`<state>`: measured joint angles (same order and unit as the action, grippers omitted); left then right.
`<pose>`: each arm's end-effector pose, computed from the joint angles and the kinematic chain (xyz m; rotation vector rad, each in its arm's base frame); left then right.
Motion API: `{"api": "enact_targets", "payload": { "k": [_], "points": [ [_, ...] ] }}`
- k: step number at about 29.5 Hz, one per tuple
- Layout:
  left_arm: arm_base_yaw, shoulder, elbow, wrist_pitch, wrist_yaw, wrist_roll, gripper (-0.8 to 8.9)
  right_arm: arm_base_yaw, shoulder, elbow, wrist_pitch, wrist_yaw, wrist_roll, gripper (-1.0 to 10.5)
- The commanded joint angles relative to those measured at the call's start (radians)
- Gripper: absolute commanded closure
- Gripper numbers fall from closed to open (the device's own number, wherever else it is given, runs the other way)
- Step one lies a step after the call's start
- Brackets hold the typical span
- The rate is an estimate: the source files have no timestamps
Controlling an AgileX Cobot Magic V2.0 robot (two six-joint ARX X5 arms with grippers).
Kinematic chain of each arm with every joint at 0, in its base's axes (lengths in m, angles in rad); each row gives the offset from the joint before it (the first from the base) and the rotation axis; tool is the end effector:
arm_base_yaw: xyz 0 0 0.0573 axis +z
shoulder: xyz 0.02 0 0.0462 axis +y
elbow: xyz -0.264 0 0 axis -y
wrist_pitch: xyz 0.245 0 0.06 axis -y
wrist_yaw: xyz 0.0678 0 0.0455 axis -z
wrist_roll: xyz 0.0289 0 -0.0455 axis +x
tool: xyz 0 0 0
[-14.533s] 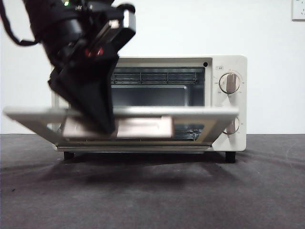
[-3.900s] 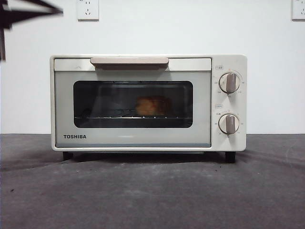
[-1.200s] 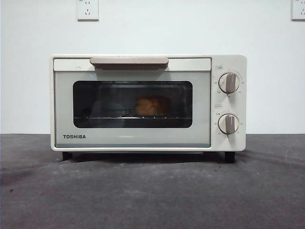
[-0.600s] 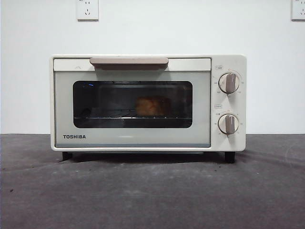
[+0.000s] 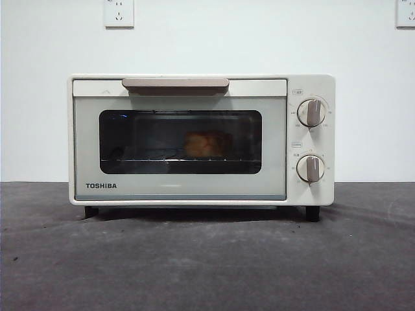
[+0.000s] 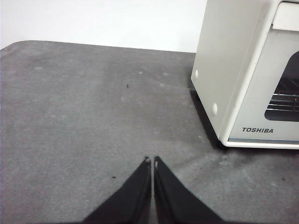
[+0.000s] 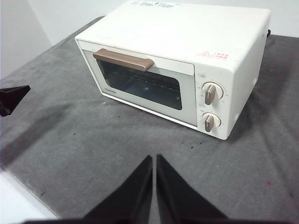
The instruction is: The left arm flap open the oven, the right arm pick bread and place it into oven, the left arm flap close the oven
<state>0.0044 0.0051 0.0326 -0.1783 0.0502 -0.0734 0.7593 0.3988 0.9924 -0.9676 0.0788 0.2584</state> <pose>0.0948 -0.0010 0.1570 -0.0774 0.1524 -0.0402 0.0278 0.0233 0.3575 0.0908 0.4317 0.6215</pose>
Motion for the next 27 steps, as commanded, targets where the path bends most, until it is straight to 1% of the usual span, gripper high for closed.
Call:
{"api": "enact_targets", "payload": {
  "k": [1, 10, 27],
  "points": [
    [-0.002, -0.002, -0.02, -0.008, -0.006, -0.01, 7.97, 0.01, 0.004, 0.017, 0.01, 0.001, -0.009, 9.4],
    [-0.022, -0.002, -0.02, -0.008, -0.006, -0.006, 7.97, 0.01, 0.004, 0.017, 0.01, 0.001, -0.009, 9.4],
    [-0.023, -0.002, -0.02, -0.008, -0.006, -0.006, 7.97, 0.01, 0.004, 0.017, 0.01, 0.001, -0.009, 9.4]
  ]
}}
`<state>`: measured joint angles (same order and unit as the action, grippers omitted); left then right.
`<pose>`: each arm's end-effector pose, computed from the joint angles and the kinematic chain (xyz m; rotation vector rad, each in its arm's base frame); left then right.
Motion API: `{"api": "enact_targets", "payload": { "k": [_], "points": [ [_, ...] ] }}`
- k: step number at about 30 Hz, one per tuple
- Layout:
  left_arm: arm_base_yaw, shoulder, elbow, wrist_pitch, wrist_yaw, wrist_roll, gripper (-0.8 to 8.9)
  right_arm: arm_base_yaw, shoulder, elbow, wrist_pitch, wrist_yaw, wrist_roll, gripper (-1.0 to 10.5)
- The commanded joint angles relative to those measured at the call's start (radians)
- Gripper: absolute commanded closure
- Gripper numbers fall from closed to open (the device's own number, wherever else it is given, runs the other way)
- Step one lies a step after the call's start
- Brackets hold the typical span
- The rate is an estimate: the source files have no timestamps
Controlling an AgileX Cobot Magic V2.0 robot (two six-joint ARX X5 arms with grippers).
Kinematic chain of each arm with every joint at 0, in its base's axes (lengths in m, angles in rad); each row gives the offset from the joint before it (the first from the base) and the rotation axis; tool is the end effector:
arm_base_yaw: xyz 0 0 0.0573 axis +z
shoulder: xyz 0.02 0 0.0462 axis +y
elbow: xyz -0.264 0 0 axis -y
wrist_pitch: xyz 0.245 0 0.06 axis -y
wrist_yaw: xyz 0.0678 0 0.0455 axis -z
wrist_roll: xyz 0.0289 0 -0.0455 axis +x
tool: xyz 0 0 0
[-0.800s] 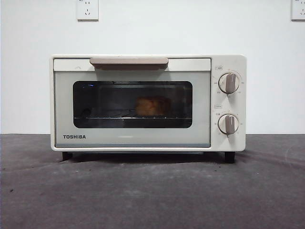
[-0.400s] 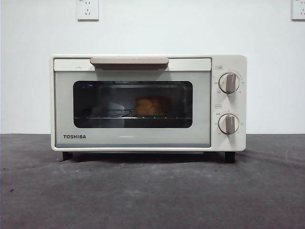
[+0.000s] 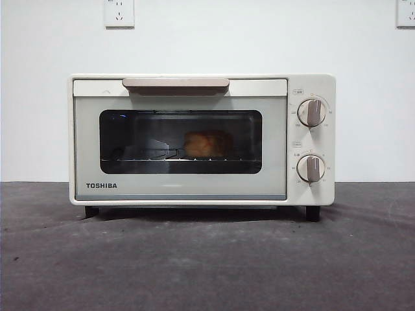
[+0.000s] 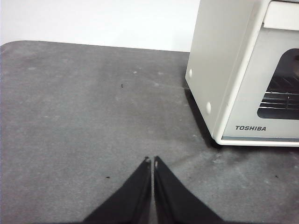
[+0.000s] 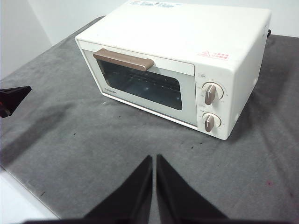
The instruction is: The left arm flap open the oven, the right arm pick bread and place it into oven, the left arm flap close the oven
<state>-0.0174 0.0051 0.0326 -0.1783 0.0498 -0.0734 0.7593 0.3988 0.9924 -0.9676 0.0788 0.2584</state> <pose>0.0948 -0.0031 0.1570 -0.0757 0.1532 -0.0615 0.0278 0.0233 0.3575 0.0908 0.4317 0.6215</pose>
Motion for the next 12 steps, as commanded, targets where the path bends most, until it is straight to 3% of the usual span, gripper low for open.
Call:
{"api": "enact_targets", "payload": {
  "k": [1, 7, 12],
  "points": [
    [-0.001, -0.002, -0.02, -0.008, -0.006, -0.006, 7.97, 0.01, 0.004, 0.017, 0.01, 0.001, -0.009, 9.4],
    [-0.001, -0.002, -0.02, -0.008, -0.006, -0.006, 7.97, -0.022, 0.003, 0.001, 0.034, -0.001, -0.009, 9.4],
    [-0.001, -0.002, -0.02, -0.008, -0.006, -0.006, 7.97, -0.195, -0.033, -0.166, 0.253, 0.001, -0.012, 9.4]
  ]
}}
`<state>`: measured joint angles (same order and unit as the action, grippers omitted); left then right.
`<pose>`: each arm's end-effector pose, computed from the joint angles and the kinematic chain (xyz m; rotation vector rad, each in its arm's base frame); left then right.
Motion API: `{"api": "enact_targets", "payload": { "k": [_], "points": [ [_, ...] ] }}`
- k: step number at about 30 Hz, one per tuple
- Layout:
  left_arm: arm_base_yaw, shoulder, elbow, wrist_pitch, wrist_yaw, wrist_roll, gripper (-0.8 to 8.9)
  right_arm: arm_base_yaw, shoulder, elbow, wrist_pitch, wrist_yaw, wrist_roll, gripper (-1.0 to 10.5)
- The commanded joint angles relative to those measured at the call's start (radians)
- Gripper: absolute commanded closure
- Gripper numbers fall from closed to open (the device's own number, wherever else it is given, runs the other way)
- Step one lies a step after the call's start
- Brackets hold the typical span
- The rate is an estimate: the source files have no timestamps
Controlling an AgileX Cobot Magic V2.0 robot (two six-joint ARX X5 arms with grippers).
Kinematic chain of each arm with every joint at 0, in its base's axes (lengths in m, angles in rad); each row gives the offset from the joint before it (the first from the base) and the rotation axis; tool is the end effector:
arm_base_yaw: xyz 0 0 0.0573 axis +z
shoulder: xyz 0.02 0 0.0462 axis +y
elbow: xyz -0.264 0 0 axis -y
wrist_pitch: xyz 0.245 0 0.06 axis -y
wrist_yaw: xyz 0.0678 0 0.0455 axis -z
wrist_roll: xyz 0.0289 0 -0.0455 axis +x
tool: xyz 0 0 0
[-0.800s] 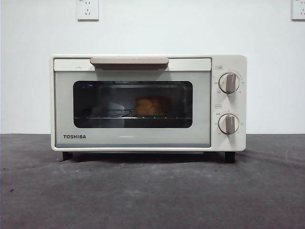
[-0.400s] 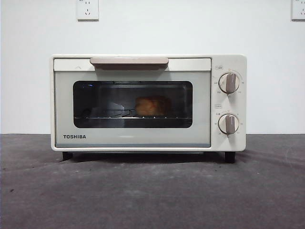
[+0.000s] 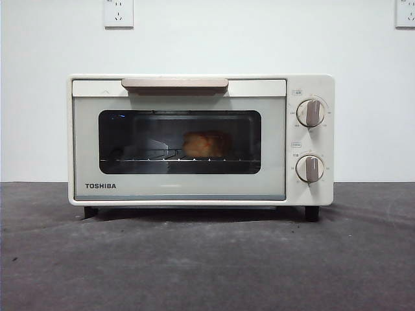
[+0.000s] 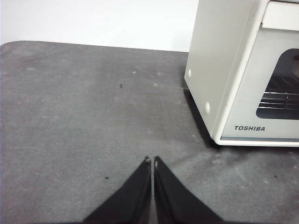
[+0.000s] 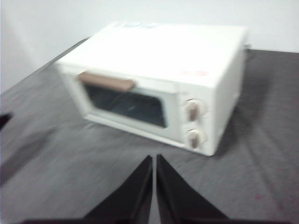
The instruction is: The left arm flap open the oven, the right arm pick bread and place it into oven, the left arm flap close the oven
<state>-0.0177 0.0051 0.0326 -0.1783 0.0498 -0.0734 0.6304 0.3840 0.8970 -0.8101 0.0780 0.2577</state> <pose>0.0948 -0.0031 0.1570 -0.0757 0.1532 -0.0618 0.0430 0.0286 0.3466 0.1451 0.3505 0.5077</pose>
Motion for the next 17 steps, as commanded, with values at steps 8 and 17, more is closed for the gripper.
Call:
{"api": "enact_targets", "payload": {
  "k": [8, 17],
  "points": [
    [0.0, -0.002, -0.02, -0.008, -0.006, -0.006, 7.97, -0.434, -0.187, -0.531, 0.561, 0.061, -0.146, 9.4],
    [0.0, -0.002, -0.02, -0.008, -0.006, -0.006, 7.97, -0.574, -0.337, -0.824, 0.67, 0.052, -0.146, 9.4]
  ]
}}
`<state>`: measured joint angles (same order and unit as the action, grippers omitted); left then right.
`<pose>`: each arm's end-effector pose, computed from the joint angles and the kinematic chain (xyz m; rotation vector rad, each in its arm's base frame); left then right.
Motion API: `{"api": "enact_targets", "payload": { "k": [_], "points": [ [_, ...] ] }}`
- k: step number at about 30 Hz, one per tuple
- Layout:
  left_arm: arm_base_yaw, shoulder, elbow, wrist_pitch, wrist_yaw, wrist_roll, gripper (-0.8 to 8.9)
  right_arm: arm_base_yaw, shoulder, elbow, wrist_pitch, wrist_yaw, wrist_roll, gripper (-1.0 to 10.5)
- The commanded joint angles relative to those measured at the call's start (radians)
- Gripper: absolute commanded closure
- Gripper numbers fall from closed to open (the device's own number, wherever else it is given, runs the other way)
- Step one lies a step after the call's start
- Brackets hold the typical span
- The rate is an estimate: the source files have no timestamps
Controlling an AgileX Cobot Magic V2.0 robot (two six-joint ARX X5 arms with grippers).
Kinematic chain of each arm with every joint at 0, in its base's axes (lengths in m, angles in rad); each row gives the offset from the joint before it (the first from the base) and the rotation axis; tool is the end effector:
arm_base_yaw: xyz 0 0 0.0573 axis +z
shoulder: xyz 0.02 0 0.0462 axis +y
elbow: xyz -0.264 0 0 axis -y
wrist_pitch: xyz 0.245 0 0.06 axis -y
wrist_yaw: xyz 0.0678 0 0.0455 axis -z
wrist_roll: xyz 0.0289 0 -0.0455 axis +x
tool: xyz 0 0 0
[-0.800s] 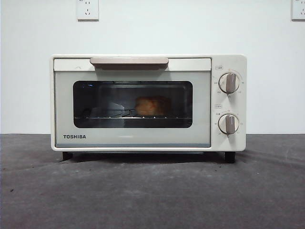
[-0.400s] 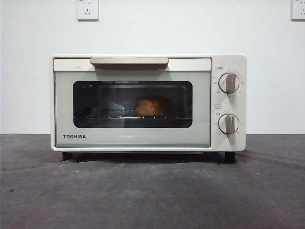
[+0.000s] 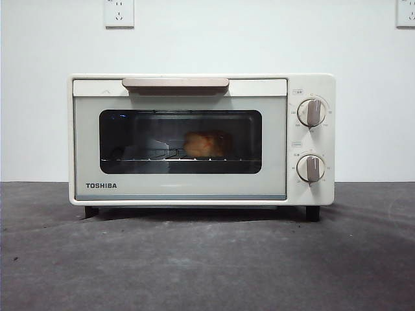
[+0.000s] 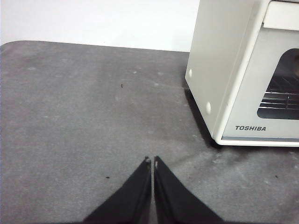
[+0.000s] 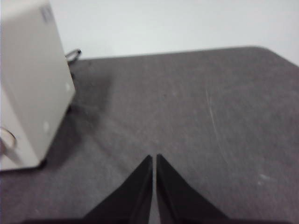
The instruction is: The left arm flap open the oven, the right arm pick bread and place it into oven, the left arm flap close the oven
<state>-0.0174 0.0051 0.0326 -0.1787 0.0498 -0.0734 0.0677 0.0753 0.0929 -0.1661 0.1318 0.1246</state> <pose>0.0948 -0.0031 0.1570 -0.0757 0.1536 -0.0615 0.0961 0.0027 0.1734 0.1095 0.1436 -0.0731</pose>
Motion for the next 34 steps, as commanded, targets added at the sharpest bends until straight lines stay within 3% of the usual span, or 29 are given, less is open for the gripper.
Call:
{"api": "enact_targets", "payload": {
  "k": [1, 9, 17, 34],
  "points": [
    [-0.001, -0.002, -0.02, -0.008, -0.006, -0.006, 7.97, -0.017, -0.041, -0.033, 0.023, -0.004, -0.013, 9.4],
    [-0.001, -0.002, -0.02, -0.008, -0.006, -0.006, 7.97, -0.064, -0.072, -0.083, -0.012, -0.105, -0.043, 9.4],
    [-0.001, -0.002, -0.02, -0.008, -0.006, -0.006, 7.97, -0.07, -0.072, -0.083, -0.015, -0.141, -0.062, 9.4],
    [-0.001, -0.002, -0.019, -0.008, -0.006, -0.006, 7.97, -0.07, -0.072, -0.083, 0.01, -0.138, -0.062, 9.4]
  ]
}}
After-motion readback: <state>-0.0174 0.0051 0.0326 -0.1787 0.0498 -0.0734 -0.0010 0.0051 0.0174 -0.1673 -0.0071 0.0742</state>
